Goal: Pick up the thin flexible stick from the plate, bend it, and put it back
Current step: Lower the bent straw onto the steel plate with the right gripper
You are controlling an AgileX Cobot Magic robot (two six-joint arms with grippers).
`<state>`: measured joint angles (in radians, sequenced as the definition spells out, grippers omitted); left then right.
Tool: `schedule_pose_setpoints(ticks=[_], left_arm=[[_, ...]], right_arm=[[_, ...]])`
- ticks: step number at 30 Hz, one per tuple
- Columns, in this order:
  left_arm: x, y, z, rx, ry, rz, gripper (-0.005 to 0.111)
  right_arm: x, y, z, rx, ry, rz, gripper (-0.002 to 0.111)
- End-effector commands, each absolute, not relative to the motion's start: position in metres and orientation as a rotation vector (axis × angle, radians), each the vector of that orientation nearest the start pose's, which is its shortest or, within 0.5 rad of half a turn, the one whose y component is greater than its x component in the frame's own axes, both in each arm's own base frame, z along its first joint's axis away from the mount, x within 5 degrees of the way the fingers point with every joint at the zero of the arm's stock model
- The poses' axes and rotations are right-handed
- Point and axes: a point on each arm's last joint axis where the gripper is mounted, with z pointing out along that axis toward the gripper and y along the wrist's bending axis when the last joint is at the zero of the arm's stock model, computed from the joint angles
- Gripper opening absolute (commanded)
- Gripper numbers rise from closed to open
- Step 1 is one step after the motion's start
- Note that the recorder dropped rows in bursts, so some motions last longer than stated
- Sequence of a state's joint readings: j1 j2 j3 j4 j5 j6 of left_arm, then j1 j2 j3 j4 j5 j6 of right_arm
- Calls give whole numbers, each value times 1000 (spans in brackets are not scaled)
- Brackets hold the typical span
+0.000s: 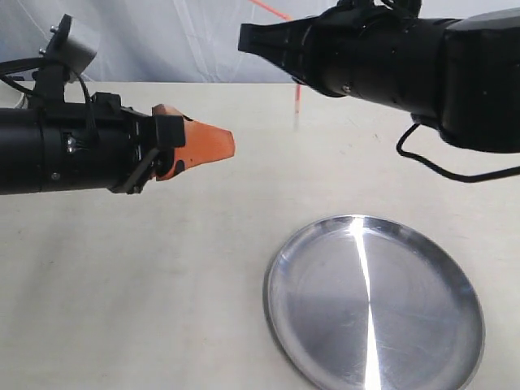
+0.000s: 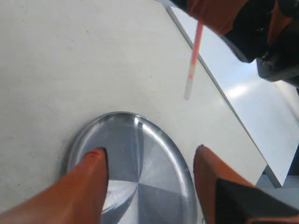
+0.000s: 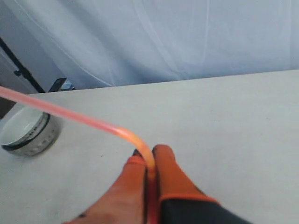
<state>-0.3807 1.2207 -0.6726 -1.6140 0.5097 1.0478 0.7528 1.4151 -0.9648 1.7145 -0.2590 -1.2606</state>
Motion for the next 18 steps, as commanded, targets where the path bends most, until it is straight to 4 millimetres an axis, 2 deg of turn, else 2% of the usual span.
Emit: schedule_pose_setpoints(ticks=[1,7,11,15,18], left_arm=[[215,-123,272,102,2155,-1067,54],[221,-112,271,50,2162,-1036,54],[222,-110,271,36,2160,-1026,54],[222,-109,271,31,2159,-1018,53],[223,-109,270,21,2158,-1004,53]], right_arm=[[254,177,308,-113,1977,440,-1],[259,146,291,-162,2007,267,-1],[255,131,268,-363,2043,59,-1],[248,126,251,-520,2064,-49,-1],[236,119,226,-616,2120,-109,-1]])
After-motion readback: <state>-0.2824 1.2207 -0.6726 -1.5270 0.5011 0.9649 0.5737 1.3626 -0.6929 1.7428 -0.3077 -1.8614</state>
